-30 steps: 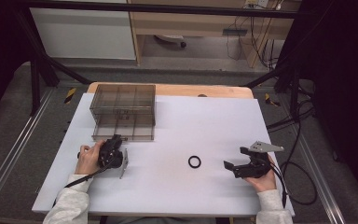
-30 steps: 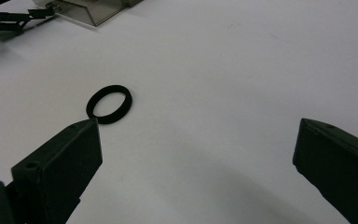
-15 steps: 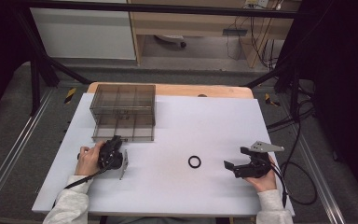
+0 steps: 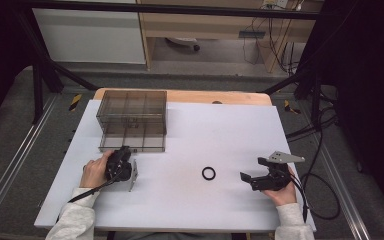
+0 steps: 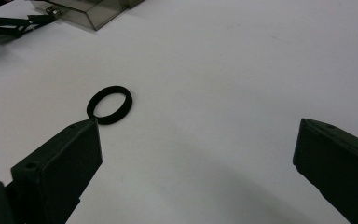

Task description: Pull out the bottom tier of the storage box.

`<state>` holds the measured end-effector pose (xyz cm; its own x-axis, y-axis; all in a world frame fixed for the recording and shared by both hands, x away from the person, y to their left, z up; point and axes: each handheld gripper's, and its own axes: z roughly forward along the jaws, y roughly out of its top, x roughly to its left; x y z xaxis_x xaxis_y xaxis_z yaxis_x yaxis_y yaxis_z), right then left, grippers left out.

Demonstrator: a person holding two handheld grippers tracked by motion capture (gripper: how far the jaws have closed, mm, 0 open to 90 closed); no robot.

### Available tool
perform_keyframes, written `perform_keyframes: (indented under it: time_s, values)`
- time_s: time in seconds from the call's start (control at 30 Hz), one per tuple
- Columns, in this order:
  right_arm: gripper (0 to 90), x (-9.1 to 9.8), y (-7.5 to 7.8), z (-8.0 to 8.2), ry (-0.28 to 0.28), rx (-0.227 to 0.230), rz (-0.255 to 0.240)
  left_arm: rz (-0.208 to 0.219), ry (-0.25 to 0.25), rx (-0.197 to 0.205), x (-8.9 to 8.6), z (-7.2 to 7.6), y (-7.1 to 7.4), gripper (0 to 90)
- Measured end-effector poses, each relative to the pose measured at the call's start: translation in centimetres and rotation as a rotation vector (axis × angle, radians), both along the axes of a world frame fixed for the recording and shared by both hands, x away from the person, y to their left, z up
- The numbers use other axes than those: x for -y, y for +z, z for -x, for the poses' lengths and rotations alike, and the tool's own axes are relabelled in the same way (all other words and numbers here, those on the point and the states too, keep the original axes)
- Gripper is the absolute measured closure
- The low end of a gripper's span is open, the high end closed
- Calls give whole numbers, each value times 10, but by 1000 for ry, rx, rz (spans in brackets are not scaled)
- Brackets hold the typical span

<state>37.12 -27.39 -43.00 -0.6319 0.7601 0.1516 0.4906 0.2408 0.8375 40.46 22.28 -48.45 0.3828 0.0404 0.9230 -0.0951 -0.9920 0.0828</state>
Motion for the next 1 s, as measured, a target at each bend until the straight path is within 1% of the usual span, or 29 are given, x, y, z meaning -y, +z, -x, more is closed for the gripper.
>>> perform_keyframes:
  time_s: [0.07,0.17,0.23,0.27,0.4,0.53,0.67,0.77,0.83,0.93,1.0]
  values:
    - [18,0,0,0,-2,-2,-1,6,7,-8,0,0,1,640]
    - [18,0,0,0,-2,-2,-1,36,15,-21,-1,0,4,618]
    - [18,0,0,0,-1,-2,0,74,27,-43,-2,0,7,589]
    - [18,0,0,0,-1,-2,0,87,25,-47,-2,0,8,577]
    - [18,0,0,0,-2,-4,-1,139,53,-71,-2,0,11,540]
    - [17,0,0,0,-2,-3,-1,219,92,-104,-2,0,15,482]
    - [17,0,0,0,-2,-5,-1,273,113,-135,-2,1,19,448]
    - [17,0,0,0,-4,-5,-3,324,129,-162,-1,1,22,407]
    - [17,0,0,0,-5,-4,-6,351,145,-173,-1,2,23,376]
    - [17,0,0,0,-5,-5,-4,414,165,-197,-3,2,26,345]
    - [16,0,0,0,-5,-5,-4,449,177,-213,-4,2,28,327]
